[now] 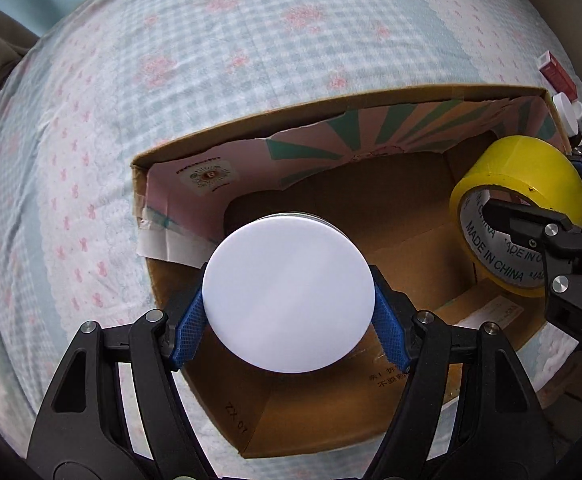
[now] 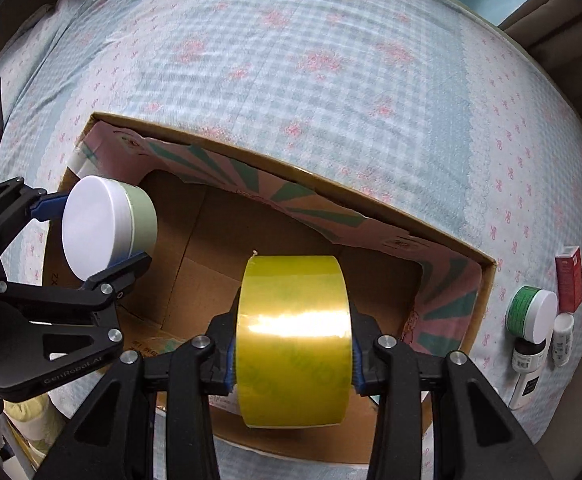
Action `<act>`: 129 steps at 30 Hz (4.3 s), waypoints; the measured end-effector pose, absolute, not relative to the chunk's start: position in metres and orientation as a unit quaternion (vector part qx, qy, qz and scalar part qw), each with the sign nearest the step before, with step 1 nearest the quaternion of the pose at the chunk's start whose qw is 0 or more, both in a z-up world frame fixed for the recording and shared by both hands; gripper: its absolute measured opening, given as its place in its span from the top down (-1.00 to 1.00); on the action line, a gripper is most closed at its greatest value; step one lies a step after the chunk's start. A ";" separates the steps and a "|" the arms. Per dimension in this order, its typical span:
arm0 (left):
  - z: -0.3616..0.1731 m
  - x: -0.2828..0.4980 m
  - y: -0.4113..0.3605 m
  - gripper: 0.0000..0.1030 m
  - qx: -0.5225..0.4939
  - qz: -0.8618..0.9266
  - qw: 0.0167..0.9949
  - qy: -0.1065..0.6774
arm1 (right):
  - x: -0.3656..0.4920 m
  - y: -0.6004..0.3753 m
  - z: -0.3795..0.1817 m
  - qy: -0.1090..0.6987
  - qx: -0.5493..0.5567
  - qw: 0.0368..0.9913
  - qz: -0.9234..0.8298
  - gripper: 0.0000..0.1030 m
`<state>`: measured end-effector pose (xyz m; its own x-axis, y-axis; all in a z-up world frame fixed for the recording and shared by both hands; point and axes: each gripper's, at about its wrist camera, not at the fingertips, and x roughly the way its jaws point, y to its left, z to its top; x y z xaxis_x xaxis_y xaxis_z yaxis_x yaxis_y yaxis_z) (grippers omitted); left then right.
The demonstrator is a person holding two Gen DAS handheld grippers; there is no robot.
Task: Organize rigid objects
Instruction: 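Lower and release the jar and tape into the box with both tools, then lift both tools away from the box toward the remaining items, then grasp the black Metal DX jar with the left tool while the right tool grasps the white pill bottle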
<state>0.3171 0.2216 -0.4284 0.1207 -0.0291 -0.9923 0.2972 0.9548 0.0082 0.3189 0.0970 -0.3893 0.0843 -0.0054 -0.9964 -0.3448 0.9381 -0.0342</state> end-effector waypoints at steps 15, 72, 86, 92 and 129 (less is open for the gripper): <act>-0.420 0.314 0.200 -0.99 0.143 -0.148 0.762 0.614 | 0.334 0.084 -0.407 0.702 -0.098 0.700 0.090 -1.00; -0.208 0.147 0.090 -0.99 -0.025 -0.027 0.847 0.530 | 0.184 -0.130 -0.198 0.568 -0.052 0.818 0.070 -1.00; -0.238 0.185 -0.098 -0.99 -0.060 -0.033 0.828 0.557 | 0.209 -0.313 -0.223 0.567 -0.106 0.814 0.071 -1.00; -0.288 0.203 -0.154 -0.99 -0.122 -0.043 0.802 0.583 | 0.239 -0.353 -0.249 0.568 -0.134 0.808 0.083 -1.00; -0.518 0.306 -0.233 -0.56 -0.264 0.055 0.672 0.690 | 0.345 -0.372 -0.465 0.678 -0.283 0.642 0.219 -0.06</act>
<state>0.3057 -0.2328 -0.5180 0.0419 -0.2899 -0.9561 -0.4380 0.8548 -0.2784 0.3447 -0.3718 -0.4647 -0.0155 -0.1030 -0.9946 -0.6648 0.7440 -0.0667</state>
